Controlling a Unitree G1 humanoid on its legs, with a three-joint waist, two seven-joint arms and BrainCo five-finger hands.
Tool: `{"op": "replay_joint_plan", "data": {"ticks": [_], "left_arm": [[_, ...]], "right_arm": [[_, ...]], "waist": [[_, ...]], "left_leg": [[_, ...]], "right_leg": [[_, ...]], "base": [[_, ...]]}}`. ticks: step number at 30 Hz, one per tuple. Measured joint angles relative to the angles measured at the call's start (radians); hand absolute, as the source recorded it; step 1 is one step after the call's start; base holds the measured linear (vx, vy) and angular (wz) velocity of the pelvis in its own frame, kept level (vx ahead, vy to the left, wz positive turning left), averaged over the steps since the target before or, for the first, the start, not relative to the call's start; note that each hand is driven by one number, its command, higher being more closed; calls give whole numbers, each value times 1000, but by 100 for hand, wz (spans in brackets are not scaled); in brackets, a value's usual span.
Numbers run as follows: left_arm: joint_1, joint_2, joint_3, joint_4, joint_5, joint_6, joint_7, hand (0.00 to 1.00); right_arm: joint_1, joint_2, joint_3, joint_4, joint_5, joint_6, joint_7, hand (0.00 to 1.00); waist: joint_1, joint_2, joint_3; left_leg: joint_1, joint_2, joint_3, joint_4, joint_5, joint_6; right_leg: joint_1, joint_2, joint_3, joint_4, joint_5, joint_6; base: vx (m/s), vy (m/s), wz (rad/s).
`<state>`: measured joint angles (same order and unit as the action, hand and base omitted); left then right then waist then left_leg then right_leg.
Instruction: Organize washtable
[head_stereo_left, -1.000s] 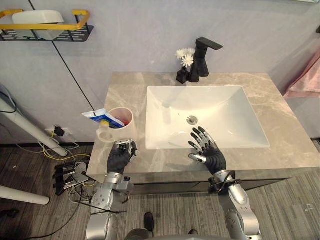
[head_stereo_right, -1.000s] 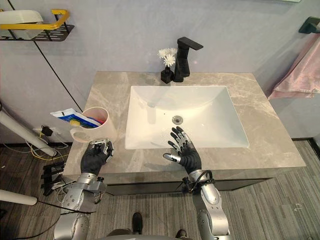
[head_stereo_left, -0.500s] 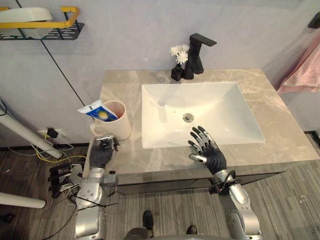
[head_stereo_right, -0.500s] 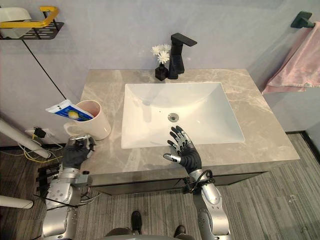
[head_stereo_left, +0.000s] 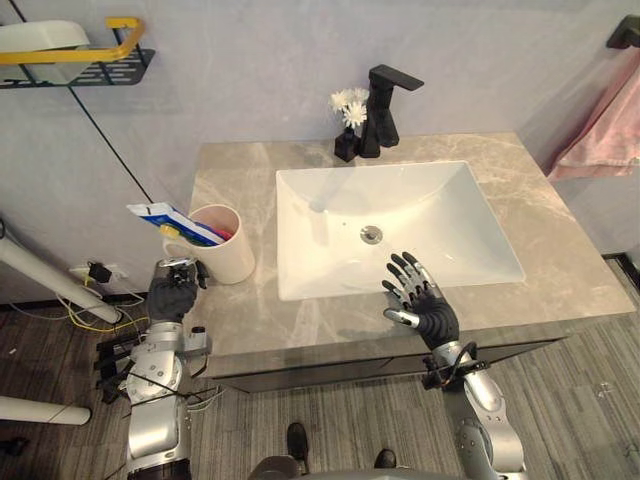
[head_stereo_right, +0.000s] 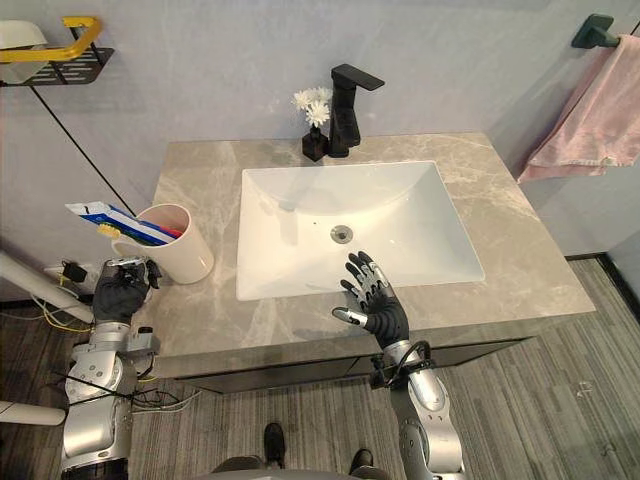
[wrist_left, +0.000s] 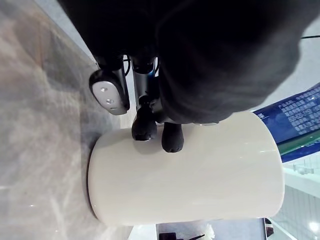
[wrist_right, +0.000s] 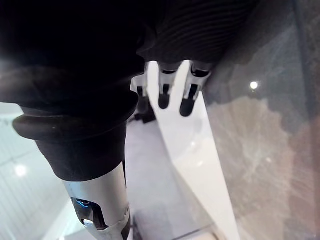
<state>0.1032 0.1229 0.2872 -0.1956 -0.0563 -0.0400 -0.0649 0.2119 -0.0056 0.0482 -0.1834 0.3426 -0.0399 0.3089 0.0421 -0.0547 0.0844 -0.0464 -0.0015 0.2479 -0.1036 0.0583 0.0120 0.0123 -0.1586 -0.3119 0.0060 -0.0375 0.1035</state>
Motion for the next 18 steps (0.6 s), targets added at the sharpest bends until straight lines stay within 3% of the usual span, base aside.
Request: {"op": "replay_joint_plan", "data": {"ticks": [18], "left_arm": [[-7,-13,-189,49,12,18,-87,100]], "right_arm": [[3,-1,6,1,0,5,1,0]], "waist": [[-3,26,-13]], "left_leg": [[2,0,2,0,0,0]], "right_leg": [[0,1,5,-6,7,1]], "base": [[0,0,0]]}}
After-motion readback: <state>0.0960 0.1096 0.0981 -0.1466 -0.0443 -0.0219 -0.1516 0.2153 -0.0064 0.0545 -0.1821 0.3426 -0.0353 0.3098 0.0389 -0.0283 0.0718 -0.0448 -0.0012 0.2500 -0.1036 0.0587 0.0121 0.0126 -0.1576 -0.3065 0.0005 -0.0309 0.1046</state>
